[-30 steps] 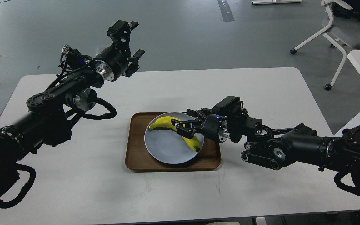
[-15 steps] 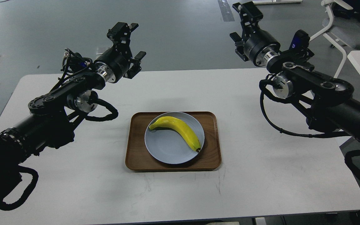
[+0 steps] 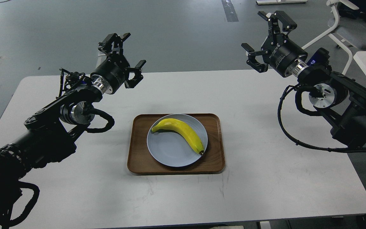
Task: Place banana on plate with both arms
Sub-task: 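Open the right gripper and raise it away from the plate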
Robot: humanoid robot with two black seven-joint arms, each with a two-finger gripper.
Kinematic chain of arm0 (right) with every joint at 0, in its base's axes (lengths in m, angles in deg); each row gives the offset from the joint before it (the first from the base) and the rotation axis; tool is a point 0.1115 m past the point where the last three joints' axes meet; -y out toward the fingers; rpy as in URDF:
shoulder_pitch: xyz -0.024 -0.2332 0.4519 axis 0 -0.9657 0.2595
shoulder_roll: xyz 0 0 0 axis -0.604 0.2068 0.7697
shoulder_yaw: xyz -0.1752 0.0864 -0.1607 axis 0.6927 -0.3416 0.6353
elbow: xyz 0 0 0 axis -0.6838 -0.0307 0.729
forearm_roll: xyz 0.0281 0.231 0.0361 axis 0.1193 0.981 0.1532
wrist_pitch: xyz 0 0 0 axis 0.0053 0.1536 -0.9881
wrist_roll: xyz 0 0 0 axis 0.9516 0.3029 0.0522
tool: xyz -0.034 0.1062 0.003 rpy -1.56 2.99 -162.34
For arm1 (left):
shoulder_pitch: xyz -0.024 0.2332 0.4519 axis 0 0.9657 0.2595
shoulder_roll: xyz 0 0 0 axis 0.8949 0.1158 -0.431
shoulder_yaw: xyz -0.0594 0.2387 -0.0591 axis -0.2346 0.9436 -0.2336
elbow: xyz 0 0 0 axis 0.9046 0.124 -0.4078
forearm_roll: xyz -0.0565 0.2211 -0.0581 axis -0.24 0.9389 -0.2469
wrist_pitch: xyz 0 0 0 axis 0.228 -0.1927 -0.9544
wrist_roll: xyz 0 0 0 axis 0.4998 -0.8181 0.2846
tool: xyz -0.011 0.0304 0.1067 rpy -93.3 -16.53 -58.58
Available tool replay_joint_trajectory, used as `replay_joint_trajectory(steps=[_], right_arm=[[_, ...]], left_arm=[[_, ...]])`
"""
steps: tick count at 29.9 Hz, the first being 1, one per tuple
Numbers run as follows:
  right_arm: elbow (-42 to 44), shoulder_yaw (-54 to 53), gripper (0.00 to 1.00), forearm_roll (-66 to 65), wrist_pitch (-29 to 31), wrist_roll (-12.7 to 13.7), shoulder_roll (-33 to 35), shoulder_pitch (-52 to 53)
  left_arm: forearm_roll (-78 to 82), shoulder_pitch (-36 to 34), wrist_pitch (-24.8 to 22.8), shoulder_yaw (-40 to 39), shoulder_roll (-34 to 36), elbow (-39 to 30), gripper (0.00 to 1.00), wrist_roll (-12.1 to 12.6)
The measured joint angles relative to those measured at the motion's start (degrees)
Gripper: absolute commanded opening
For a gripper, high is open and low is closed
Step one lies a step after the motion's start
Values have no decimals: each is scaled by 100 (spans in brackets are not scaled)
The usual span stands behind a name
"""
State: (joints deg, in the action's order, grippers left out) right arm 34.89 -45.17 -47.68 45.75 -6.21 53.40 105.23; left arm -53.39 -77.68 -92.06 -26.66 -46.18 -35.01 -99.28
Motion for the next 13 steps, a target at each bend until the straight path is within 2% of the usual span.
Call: replay_joint_trajectory(steps=[3,9,13], right_arm=[[-45,62,100,0,41,34,17,0],[-8,41,100,14,-12,328,-133,47],[-3,34,100,14,-70,330,-219,15]], left_arm=[[0,89,-98,-4,40,0,98,0],[0,163,-321,-4,181,-1,98,-11],[3,222,-435,-4,255,-4,98,-18]])
